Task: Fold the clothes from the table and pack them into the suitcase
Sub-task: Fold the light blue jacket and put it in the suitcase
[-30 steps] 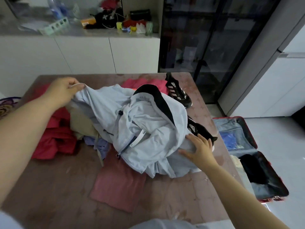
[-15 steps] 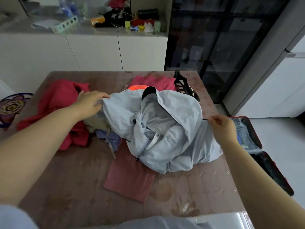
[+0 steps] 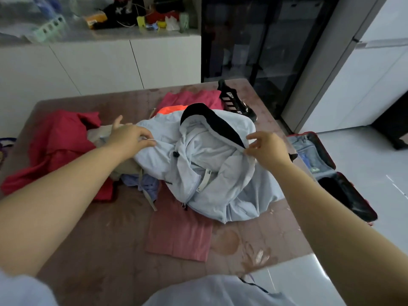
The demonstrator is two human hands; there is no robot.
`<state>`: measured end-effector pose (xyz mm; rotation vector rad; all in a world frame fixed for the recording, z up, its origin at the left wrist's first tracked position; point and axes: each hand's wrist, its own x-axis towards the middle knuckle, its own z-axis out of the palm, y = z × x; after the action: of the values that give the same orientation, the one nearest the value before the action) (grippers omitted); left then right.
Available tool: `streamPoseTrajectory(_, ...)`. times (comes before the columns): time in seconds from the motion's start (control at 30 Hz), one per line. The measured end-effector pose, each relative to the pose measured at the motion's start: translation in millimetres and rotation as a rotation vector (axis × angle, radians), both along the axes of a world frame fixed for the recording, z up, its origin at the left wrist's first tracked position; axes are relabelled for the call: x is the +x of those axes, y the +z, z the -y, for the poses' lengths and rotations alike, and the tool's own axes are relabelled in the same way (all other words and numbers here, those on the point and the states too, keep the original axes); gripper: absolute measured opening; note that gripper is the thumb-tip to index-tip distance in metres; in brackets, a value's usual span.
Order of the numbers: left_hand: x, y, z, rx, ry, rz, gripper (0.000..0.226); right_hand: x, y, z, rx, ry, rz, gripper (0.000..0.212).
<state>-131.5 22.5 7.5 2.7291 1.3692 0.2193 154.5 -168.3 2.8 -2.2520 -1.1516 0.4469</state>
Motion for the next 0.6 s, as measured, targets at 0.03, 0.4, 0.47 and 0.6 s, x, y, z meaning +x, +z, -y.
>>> streamPoseTrajectory(0.03,-4,1,-4,-0.001,0.028,0.041,0.025,0,7,-5,0.032,-0.005,0.007,0.038)
streamPoseTrajectory(0.4,-63,7,-32,-0.189,0.283,0.61,0.015,-28,42,-61,0.327,0.16,-0.2,0.052)
streamPoseTrajectory(0.47,-69,2,-32,-0.219,0.308,0.62,0.016,-30,24,-50,0.224,0.2,-0.085,0.054)
streamPoseTrajectory(0.6,-69,-7,-24,-0.289,0.291,0.62,0.011,-45,-23,-13,0.173,0.159,0.131,0.043)
